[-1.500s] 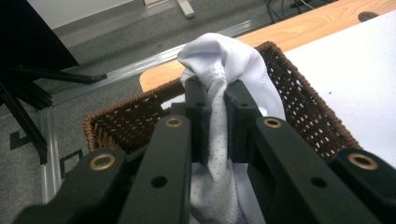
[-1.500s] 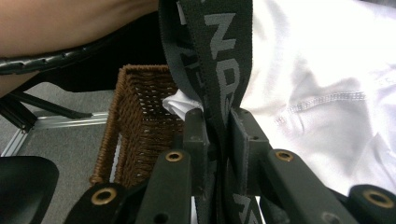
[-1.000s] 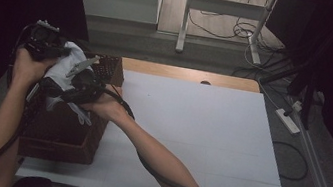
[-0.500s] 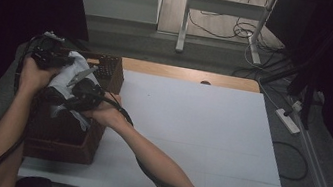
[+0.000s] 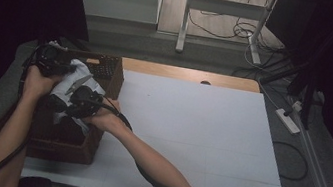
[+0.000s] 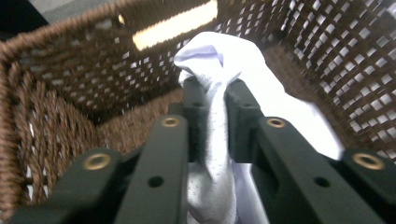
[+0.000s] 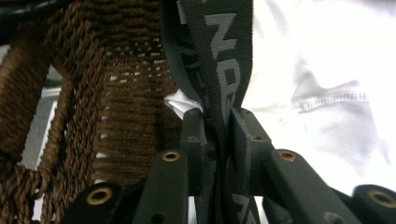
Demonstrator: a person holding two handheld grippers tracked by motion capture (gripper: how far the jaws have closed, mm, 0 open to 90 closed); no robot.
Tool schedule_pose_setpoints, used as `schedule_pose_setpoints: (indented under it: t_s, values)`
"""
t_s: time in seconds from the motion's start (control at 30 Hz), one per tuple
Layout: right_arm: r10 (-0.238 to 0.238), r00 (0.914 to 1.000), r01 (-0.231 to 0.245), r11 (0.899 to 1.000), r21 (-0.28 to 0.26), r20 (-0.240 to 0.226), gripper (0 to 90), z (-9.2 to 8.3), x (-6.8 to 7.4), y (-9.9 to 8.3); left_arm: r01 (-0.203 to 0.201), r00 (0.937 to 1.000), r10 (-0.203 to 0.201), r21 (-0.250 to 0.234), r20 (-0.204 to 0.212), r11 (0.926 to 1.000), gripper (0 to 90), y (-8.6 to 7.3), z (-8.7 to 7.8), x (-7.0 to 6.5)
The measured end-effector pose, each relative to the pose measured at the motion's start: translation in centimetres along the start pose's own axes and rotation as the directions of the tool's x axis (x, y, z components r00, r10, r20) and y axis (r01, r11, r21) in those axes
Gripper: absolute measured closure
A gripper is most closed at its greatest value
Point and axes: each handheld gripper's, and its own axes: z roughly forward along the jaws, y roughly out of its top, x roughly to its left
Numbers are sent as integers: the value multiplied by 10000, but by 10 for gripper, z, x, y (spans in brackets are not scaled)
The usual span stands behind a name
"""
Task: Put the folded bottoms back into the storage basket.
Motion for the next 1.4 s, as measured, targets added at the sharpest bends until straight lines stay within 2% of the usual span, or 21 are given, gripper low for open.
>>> schedule_pose_setpoints:
  t_s: [0.07, 0.13, 0.2, 0.3, 0.37, 0.47, 0.57, 0.6, 0.73, 0.83, 0.9, 1.0, 1.23, 1.4]
  values:
    - [-14, 9999, 12, 9999, -104, -156, 625, 0, 2, 1, 163, 9996, -162, 44, -251, 9999, 569, -3, 2, 1]
    - [74, 9999, -79, 9992, -400, -105, 531, -4, 2, 2, 454, 9987, -457, -111, -243, 9989, 460, -5, 0, 5]
    - [208, 9998, -208, 9981, -580, 4, 449, -8, 0, 3, 647, 9970, -657, -249, -407, 9976, 352, -7, -2, 7]
    - [574, 9984, -570, 9954, -772, 25, 366, -14, -5, 3, 957, 9952, -965, -439, -162, 9944, 288, -10, -5, 10]
    - [788, 9969, -783, 9938, -793, 27, 331, -18, -9, 2, 1013, 9946, -1023, -481, -194, 9937, 255, -11, -7, 10]
    - [1044, 9945, -1033, 9916, -784, 99, 273, -22, -12, -1, 1184, 9929, -1179, -577, 127, 9913, 191, -13, -9, 9]
    - [1269, 9919, -1259, 9881, -880, 59, 194, -26, -15, -3, 1233, 9920, -1211, -662, 357, 9902, 140, -14, -12, 6]
    - [1314, 9913, -1306, 9877, -857, 46, 194, -28, -16, -3, 1232, 9918, -1204, -687, 438, 9900, 124, -15, -13, 5]
    - [1284, 9917, -1277, 9887, -782, 43, 101, -33, -16, -6, 1415, 9873, -1348, -797, 843, 9867, 66, -18, -16, 1]
    - [1339, 9910, -1339, 9882, -740, -49, 36, -38, -16, -7, 1453, 9858, -1372, -827, 969, 9859, 22, -21, -19, -3]
    - [1380, 9903, -1387, 9880, -676, -149, 26, -43, -16, -9, 1522, 9828, -1403, -966, 1197, 9836, 17, -25, -23, -7]
    - [1355, 9907, -1357, 9890, -594, -81, 22, -46, -16, -11, 1520, 9817, -1357, -1211, 1333, 9809, 11, -28, -26, -12]
    - [1451, 9893, -1443, 9882, -522, 118, 0, -57, -18, -19, 1155, 9871, -958, -1562, 1286, 9809, 0, -33, -34, -27]
    - [1575, 9872, -1560, 9864, -517, 245, 0, -64, -20, -27, 931, 9875, -710, -1569, 1409, 9832, 0, -37, -35, -36]
